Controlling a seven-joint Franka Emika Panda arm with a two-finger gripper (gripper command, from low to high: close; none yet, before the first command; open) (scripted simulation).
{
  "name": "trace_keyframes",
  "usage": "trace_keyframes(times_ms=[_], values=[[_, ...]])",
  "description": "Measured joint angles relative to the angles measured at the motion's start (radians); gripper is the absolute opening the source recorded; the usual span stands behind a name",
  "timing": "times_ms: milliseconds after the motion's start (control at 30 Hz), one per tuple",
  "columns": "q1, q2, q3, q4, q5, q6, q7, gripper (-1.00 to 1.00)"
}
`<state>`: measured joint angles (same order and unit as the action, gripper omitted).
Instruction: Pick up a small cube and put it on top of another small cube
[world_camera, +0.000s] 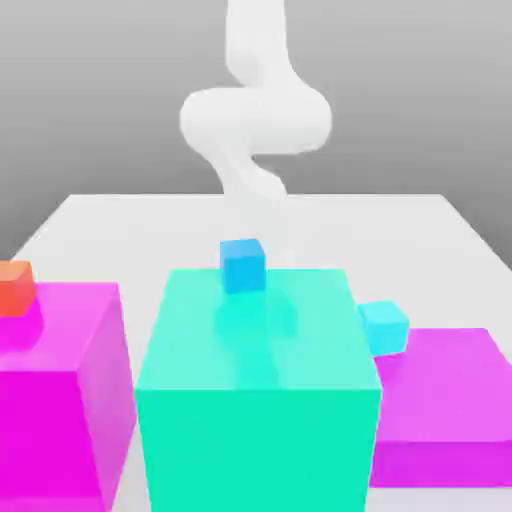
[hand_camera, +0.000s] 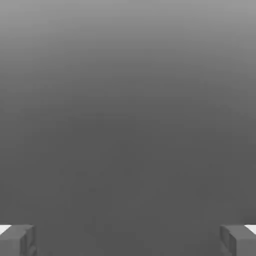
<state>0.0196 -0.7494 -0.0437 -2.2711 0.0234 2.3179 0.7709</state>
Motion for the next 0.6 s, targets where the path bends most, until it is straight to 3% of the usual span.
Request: trace_keyframes(times_ms=[400,600], values=[[-0.104,0.407,-0.314,-0.016,0.013,0.158,-0.212,0.00],[-0.173,0.631,-0.487,-0.041,0.125,0.234,-0.399,0.00]])
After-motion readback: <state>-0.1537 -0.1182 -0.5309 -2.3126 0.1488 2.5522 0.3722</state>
